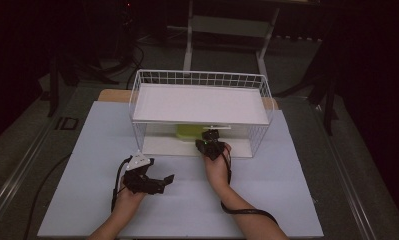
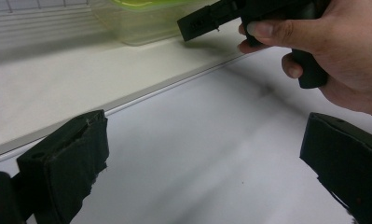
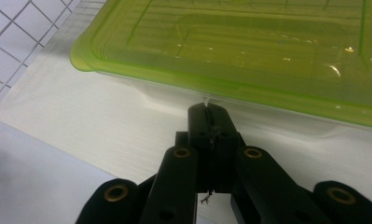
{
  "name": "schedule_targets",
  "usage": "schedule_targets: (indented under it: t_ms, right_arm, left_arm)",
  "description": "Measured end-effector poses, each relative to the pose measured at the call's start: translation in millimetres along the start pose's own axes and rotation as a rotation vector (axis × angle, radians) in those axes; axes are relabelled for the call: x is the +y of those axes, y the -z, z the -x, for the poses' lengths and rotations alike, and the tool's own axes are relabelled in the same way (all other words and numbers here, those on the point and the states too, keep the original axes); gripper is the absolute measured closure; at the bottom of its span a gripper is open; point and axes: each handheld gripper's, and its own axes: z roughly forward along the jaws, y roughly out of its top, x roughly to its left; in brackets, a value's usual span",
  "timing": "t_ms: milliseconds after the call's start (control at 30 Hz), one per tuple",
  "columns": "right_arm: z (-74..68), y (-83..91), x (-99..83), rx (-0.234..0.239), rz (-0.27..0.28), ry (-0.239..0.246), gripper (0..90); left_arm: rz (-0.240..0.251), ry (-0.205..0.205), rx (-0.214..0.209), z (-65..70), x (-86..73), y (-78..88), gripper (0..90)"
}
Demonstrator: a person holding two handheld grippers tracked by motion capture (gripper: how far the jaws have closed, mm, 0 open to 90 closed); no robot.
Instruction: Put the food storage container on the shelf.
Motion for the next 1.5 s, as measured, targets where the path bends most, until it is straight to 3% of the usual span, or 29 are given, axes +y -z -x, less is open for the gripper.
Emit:
schedule_targets:
  t_ms: [300,367,500,667,833,933,1233,1333,1500]
  right_arm:
    - [0.8,4.8,-0.6,-0.007,0.004,0.012,86.6]
    - [-1.7,10.8,-7.1,0.012,-0.033,-0.046,84.9]
    - [-5.6,20.8,-13.9,0.052,-0.015,-0.008,79.7]
    - [-12.6,38.9,-18.5,0.052,0.009,0.032,62.6]
    - [-17.2,55.6,-22.0,0.063,0.054,0.122,33.3]
    - [-16.3,63.5,-23.1,0.112,0.064,0.166,17.0]
    - [-9.2,86.6,-28.0,0.184,0.063,0.157,15.9]
    - [-6.0,96.1,-29.7,0.194,0.079,0.173,15.9]
    - [1.4,113.9,-35.8,0.217,0.092,0.185,16.0]
  left_arm:
    - [-0.009,-0.008,-0.004,1.5,-0.2,-2.1,1.9]
    - [-0.001,-0.008,-0.019,2.0,0.4,-1.8,1.9]
    - [0.008,-0.013,-0.024,2.7,0.9,-0.9,1.9]
    - [0.035,-0.021,-0.053,3.8,1.2,1.0,1.9]
    - [0.022,-0.022,-0.072,4.8,3.7,1.2,1.9]
    - [0.048,-0.018,-0.082,7.3,9.1,5.1,1.9]
    - [0.062,-0.046,-0.116,13.7,19.2,18.7,1.9]
    - [0.06,-0.062,-0.106,14.3,19.8,25.6,1.9]
    - [0.043,-0.042,-0.094,13.5,16.3,37.3,1.9]
